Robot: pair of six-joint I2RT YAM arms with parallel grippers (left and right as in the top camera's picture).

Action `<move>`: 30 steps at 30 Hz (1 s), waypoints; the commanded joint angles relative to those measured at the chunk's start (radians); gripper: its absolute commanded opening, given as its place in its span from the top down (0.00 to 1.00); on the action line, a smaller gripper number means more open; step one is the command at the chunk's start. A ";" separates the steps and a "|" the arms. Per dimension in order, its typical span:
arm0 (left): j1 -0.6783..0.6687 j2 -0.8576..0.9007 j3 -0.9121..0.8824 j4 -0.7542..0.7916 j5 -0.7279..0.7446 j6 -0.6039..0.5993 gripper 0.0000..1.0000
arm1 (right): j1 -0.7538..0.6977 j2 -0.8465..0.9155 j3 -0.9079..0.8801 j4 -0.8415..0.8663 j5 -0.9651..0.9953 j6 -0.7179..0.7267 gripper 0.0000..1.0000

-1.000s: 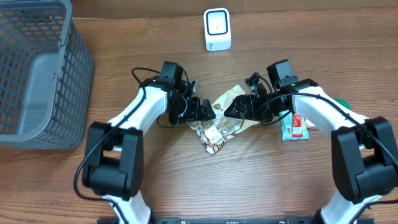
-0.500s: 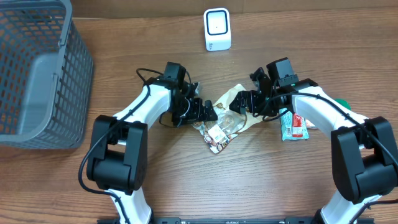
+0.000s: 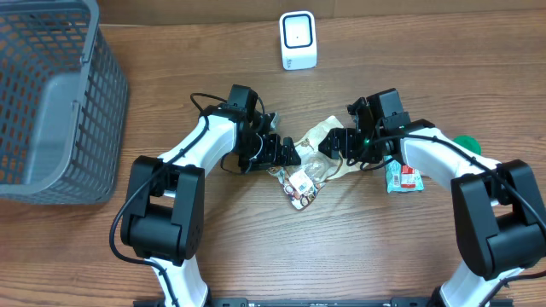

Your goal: Scan the item barcode

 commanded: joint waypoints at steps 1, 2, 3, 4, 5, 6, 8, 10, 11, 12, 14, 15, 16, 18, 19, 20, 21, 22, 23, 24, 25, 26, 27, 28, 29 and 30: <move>-0.011 0.083 -0.040 -0.003 -0.048 -0.012 0.11 | 0.019 0.002 -0.051 -0.015 -0.027 0.022 0.09; -0.011 0.083 -0.040 -0.003 -0.048 -0.014 0.12 | 0.026 0.002 -0.058 -0.013 -0.042 0.023 0.09; -0.011 0.083 -0.040 -0.003 -0.048 -0.015 0.12 | 0.034 0.002 -0.061 -0.014 -0.045 0.029 0.09; -0.011 0.083 -0.040 -0.003 -0.048 -0.014 0.13 | 0.043 0.002 -0.065 -0.013 -0.045 0.043 0.09; -0.011 0.083 -0.040 -0.003 -0.048 -0.014 0.15 | 0.053 0.002 -0.071 -0.006 -0.045 0.065 0.09; -0.011 0.083 -0.040 -0.003 -0.048 -0.014 0.17 | 0.061 0.002 -0.078 0.005 -0.046 0.095 0.09; -0.011 0.083 -0.040 -0.003 -0.048 -0.014 0.20 | 0.076 0.002 -0.092 0.036 -0.063 0.135 0.09; -0.011 0.083 -0.040 -0.003 -0.049 -0.014 0.20 | 0.090 0.002 -0.098 0.065 -0.093 0.150 0.09; -0.011 0.083 -0.040 -0.003 -0.049 -0.014 0.21 | 0.095 0.002 -0.098 0.077 -0.116 0.150 0.08; -0.011 0.083 -0.040 -0.003 -0.049 -0.014 0.21 | 0.095 0.002 -0.098 0.080 -0.126 0.150 0.08; -0.011 0.083 -0.040 -0.003 -0.049 -0.014 0.21 | 0.095 0.002 -0.098 0.092 -0.182 0.150 0.05; -0.011 0.083 -0.040 -0.003 -0.049 -0.014 0.21 | 0.095 0.002 -0.098 0.098 -0.206 0.149 0.05; -0.011 0.083 -0.040 -0.003 -0.049 -0.014 0.22 | 0.095 0.002 -0.098 0.104 -0.226 0.150 0.05; -0.011 0.083 -0.040 -0.002 -0.049 -0.014 0.23 | 0.095 0.002 -0.098 0.118 -0.264 0.150 0.05; -0.011 0.083 -0.040 -0.002 -0.049 -0.014 0.24 | 0.095 0.002 -0.098 0.129 -0.291 0.149 0.04; -0.011 0.083 -0.040 -0.002 -0.049 -0.014 0.25 | 0.095 0.002 -0.098 0.140 -0.315 0.149 0.04; -0.011 0.083 -0.040 -0.002 -0.048 -0.014 0.27 | 0.095 0.002 -0.098 0.151 -0.340 0.149 0.04; -0.011 0.083 -0.040 -0.002 -0.048 -0.014 0.28 | 0.095 0.002 -0.098 0.164 -0.368 0.149 0.04; -0.011 0.083 -0.040 -0.002 -0.048 -0.014 0.30 | 0.095 0.002 -0.098 0.178 -0.393 0.148 0.04; -0.011 0.083 -0.040 -0.002 -0.048 -0.014 0.30 | 0.095 0.002 -0.098 0.183 -0.401 0.148 0.04; -0.011 0.083 -0.040 -0.003 -0.047 -0.014 0.31 | 0.095 0.002 -0.098 0.188 -0.406 0.147 0.04; -0.011 0.083 -0.040 -0.003 -0.042 -0.014 0.32 | 0.095 0.002 -0.098 0.188 -0.405 0.145 0.04; -0.011 0.083 -0.040 -0.003 -0.028 -0.013 0.33 | 0.095 0.002 -0.098 0.188 -0.405 0.145 0.03; -0.010 0.083 -0.040 -0.004 -0.013 -0.013 0.34 | 0.095 0.002 -0.098 0.188 -0.405 0.145 0.03; -0.008 0.082 -0.040 -0.004 0.010 -0.011 0.35 | 0.095 0.002 -0.098 0.188 -0.405 0.145 0.03; -0.006 0.082 -0.038 -0.004 0.029 -0.007 0.36 | 0.095 0.002 -0.098 0.188 -0.405 0.145 0.02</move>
